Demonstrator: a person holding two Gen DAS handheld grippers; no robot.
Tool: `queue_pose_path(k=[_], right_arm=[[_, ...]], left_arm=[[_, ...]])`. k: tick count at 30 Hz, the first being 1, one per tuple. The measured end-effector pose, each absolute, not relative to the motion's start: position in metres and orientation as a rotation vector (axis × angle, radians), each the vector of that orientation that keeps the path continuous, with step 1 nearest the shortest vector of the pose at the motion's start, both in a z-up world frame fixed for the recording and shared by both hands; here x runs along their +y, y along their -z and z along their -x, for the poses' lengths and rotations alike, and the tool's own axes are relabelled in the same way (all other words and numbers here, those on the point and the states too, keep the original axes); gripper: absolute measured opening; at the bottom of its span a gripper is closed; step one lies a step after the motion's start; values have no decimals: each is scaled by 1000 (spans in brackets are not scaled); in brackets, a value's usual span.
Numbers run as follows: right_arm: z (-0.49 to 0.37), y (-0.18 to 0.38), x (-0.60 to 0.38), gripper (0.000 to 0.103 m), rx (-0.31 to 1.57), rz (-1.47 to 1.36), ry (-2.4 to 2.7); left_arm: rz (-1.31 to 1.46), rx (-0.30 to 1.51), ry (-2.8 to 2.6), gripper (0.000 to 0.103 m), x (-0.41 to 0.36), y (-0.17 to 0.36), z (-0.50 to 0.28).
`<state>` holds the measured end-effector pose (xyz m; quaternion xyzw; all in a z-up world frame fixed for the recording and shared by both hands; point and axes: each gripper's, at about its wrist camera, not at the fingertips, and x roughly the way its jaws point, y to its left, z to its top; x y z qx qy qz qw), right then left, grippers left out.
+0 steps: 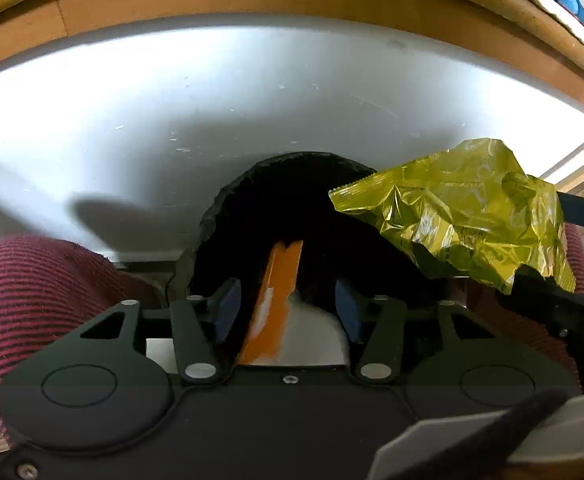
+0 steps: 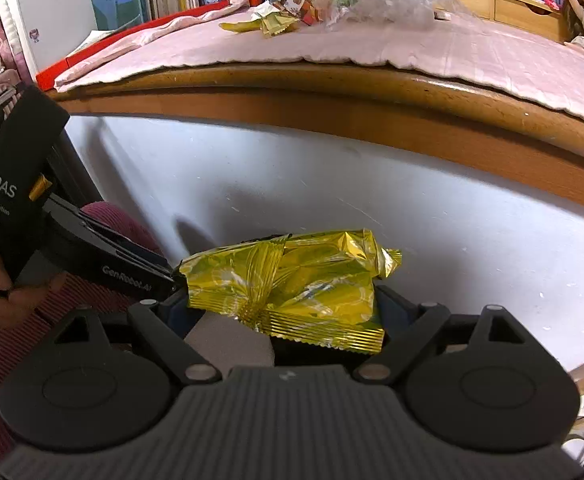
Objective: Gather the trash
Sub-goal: 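Lower the box into the bin with the left tool while the right drops the foil bag, then raise both open tools back over the trash on the bed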
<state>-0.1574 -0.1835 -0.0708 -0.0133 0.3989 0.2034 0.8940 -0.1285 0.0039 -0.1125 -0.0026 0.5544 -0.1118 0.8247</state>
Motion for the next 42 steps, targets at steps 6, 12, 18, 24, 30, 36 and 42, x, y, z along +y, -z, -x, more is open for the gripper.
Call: queue_pose_path(k=[6, 12, 18, 24, 30, 36, 42], right_arm=[[154, 76, -179, 95, 853, 46, -445], [151, 79, -174, 103, 860, 49, -465], [151, 78, -176, 103, 855, 31, -442], [153, 63, -187, 103, 777, 13, -410], [150, 25, -213, 103, 629, -80, -395], [135, -17, -227, 103, 463, -59, -357], [100, -34, -226, 102, 406, -24, -256]], left_arm=[[13, 1181, 218, 58, 8, 112, 125], [13, 1150, 190, 67, 13, 101, 125], [15, 1087, 170, 81, 18, 88, 127], [25, 995, 182, 85, 28, 60, 130], [50, 798, 210, 90, 39, 12, 137], [101, 607, 195, 95, 50, -29, 128], [127, 540, 139, 96, 52, -49, 97]])
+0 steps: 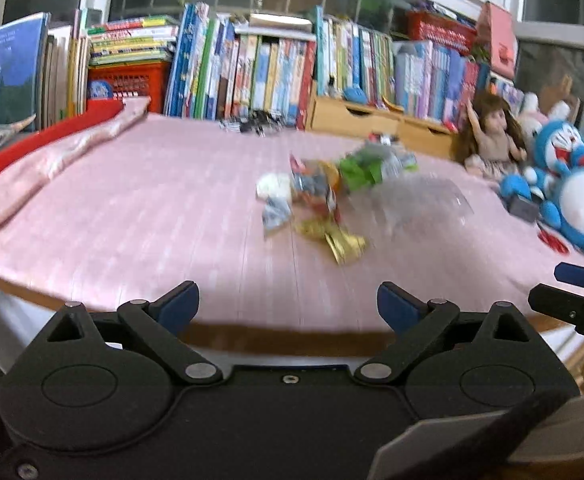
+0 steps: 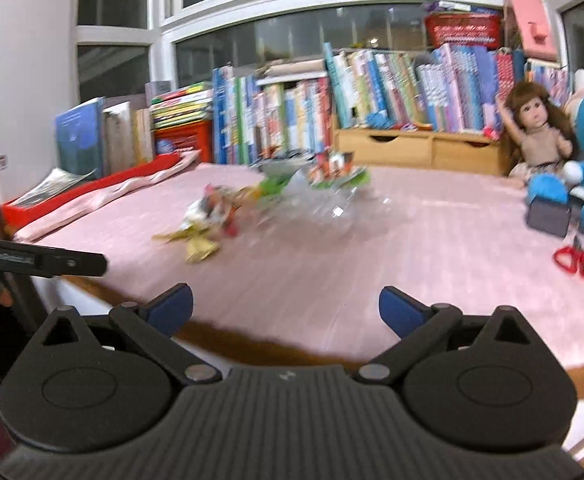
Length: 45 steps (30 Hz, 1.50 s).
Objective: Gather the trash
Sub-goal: 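Raise both open tools back over the trash on the bed, then grasp the gold wrapper with the left tool while the right grasps the plastic bag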
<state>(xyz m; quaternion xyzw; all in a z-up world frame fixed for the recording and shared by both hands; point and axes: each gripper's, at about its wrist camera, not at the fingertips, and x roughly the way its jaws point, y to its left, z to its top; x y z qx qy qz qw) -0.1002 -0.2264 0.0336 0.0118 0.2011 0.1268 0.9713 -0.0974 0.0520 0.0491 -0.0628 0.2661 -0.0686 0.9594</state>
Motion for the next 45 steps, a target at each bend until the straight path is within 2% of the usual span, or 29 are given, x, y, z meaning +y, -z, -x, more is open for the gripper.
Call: queue_pose_path(k=[12, 14, 16, 18, 20, 23, 25, 27, 30, 33, 35, 37, 45], right_arm=[[-3, -48, -231, 103, 472, -96, -263], [-19, -48, -230, 103, 491, -86, -270], [-33, -48, -227, 103, 514, -71, -268], [-45, -45, -223, 103, 539, -72, -268], [-56, -41, -219, 103, 561, -71, -284], [-69, -34, -209, 103, 590, -51, -289], [-77, -28, -202, 103, 604, -23, -283], [-81, -23, -197, 103, 615, 0, -278], [-78, -18, -194, 103, 603, 3, -283], [-70, -18, -194, 89, 580, 2, -295], [-63, -20, -196, 87, 565, -7, -301], [-55, -23, -198, 77, 545, -11, -297], [-25, -36, -210, 66, 465, -29, -262]], left_arm=[[182, 520, 168, 96, 15, -41, 43], [173, 511, 155, 92, 8, -35, 34], [177, 531, 124, 79, 2, -30, 23], [200, 540, 116, 73, 1, -26, 14], [215, 535, 114, 72, -2, -23, 7], [195, 550, 118, 61, -8, -18, -5], [197, 576, 129, 47, -11, -12, -13], [209, 594, 137, 40, -12, -6, -19], [195, 585, 138, 19, -13, -3, -18], [217, 585, 146, 19, -10, -3, -16], [216, 577, 144, 18, -9, -4, -12], [213, 566, 143, 18, -7, -6, -9], [192, 515, 158, 18, -6, -18, 16]])
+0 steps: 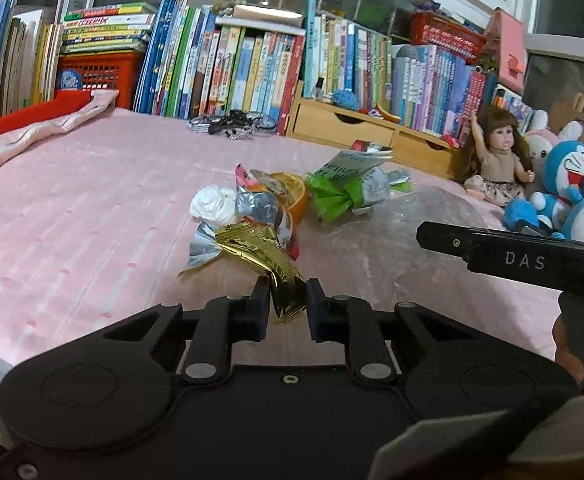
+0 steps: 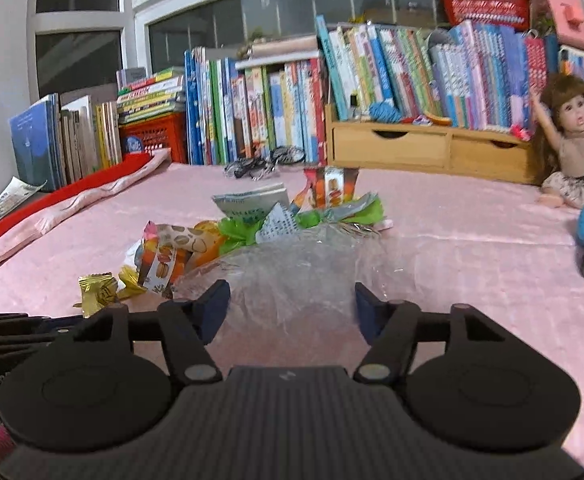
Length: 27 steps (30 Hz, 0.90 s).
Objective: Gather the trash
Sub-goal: 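Grasp the gold wrapper with the left tool while the right grasps the plastic bag, then lower the gold wrapper into the bin with the left tool while the right releases the plastic bag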
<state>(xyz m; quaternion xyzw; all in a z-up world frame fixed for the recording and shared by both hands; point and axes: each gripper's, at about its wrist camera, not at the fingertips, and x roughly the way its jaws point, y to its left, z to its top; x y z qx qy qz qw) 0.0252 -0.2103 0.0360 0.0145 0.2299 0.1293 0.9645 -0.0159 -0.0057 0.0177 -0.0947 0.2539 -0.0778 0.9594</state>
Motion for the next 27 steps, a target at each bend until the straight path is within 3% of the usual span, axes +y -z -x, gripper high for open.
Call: queue_pose_path(k=[10, 27], right_arm=[[21, -53, -222, 61, 356, -59, -220], [108, -34, -218, 59, 349, -170, -249]], left_arm=[[201, 490, 186, 18, -4, -29, 54], [175, 524, 249, 17, 0, -33, 124]])
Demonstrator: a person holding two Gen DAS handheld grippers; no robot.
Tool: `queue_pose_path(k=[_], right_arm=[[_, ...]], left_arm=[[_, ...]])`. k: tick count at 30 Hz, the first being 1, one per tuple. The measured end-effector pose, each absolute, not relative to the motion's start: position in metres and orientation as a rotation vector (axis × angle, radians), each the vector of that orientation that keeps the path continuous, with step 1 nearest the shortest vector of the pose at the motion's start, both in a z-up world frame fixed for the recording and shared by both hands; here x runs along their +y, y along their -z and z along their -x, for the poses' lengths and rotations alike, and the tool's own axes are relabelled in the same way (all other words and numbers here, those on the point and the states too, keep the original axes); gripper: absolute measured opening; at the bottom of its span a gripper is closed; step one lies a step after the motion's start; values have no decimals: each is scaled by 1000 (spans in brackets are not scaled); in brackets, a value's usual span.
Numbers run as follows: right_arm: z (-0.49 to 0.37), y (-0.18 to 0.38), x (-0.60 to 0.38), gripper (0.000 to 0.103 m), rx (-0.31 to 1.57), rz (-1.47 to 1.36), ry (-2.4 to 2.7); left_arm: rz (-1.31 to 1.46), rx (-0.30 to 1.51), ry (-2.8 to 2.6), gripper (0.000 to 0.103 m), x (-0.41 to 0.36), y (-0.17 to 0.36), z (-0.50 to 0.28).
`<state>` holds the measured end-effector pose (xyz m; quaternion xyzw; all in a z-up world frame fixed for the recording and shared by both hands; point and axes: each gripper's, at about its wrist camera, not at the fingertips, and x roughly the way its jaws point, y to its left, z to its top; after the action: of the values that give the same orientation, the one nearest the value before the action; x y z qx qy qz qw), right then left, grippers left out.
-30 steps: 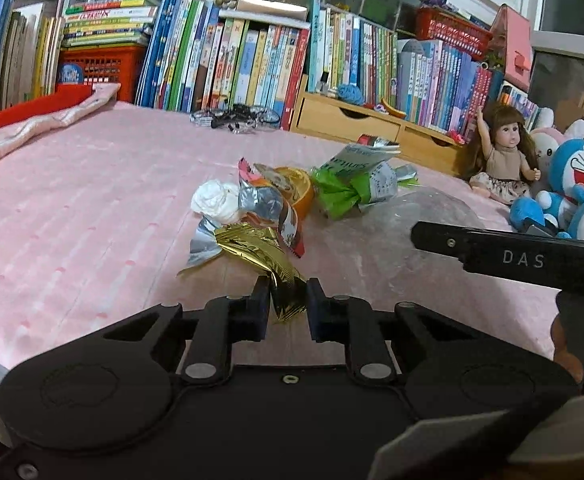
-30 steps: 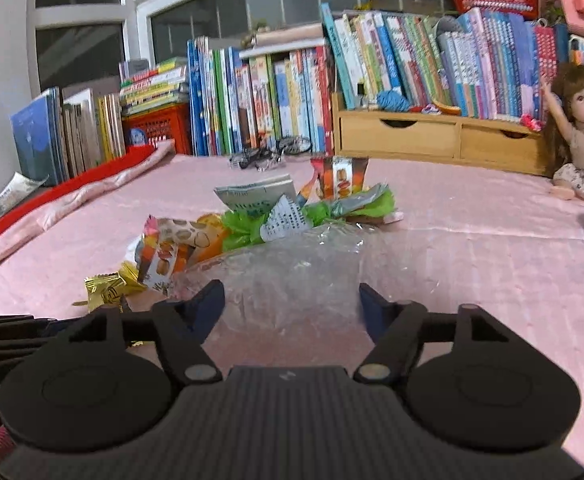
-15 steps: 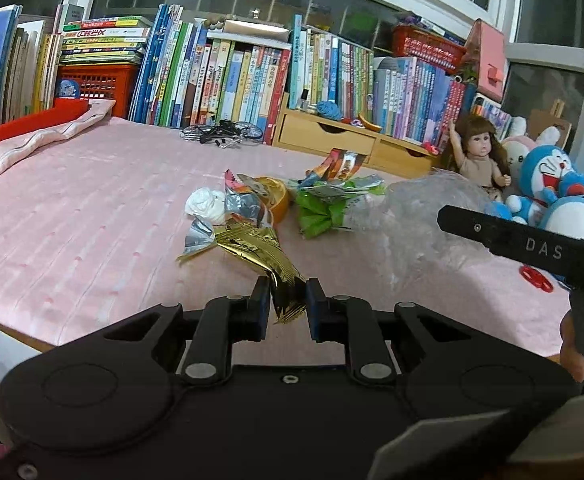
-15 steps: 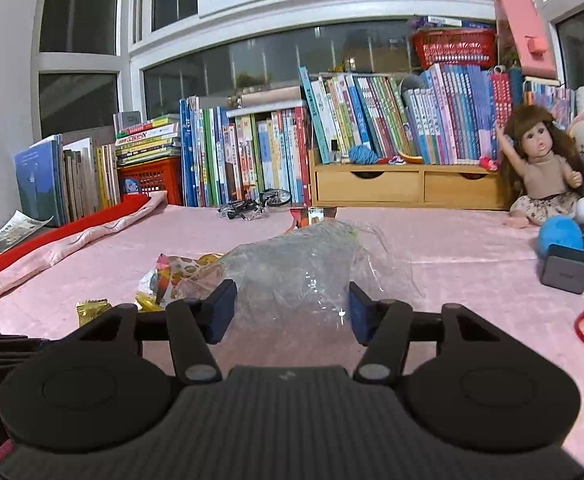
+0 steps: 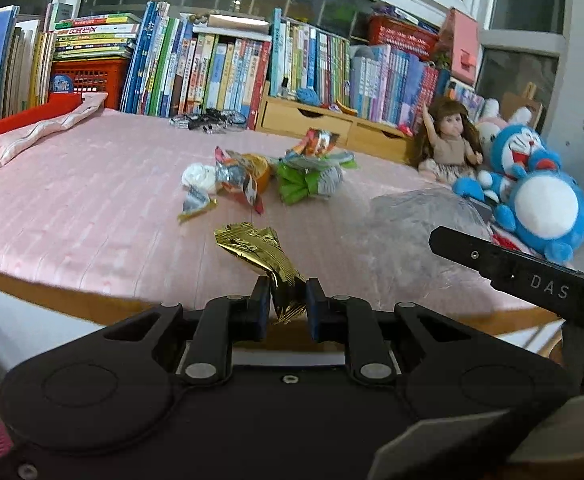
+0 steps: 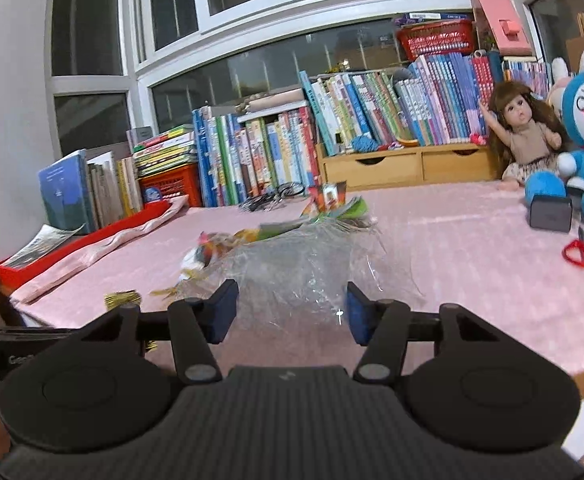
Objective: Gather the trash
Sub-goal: 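Lower the gold wrapper into the bin with the left tool while the right releases the plastic bag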
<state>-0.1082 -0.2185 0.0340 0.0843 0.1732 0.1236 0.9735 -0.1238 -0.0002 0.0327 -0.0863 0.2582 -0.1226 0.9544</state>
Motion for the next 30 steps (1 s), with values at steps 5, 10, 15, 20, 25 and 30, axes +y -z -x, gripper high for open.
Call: queue_pose_path(k=[5, 10, 15, 20, 25, 30], right_arm=[[131, -21, -221, 59, 379, -266, -295], [148, -12, -212, 59, 405, -252, -310], [158, -2, -204, 59, 461, -232, -346], [166, 11, -200, 59, 525, -212, -366], [166, 36, -197, 59, 642, -208, -378], [160, 61, -197, 59, 744, -225, -362]], left_arm=[[155, 581, 274, 17, -3, -19, 145], [143, 675, 291, 17, -5, 3, 157], [114, 751, 273, 17, -3, 24, 162], [92, 841, 273, 17, -1, 47, 162], [131, 952, 263, 17, 1, 77, 155], [115, 1019, 271, 17, -2, 99, 152]])
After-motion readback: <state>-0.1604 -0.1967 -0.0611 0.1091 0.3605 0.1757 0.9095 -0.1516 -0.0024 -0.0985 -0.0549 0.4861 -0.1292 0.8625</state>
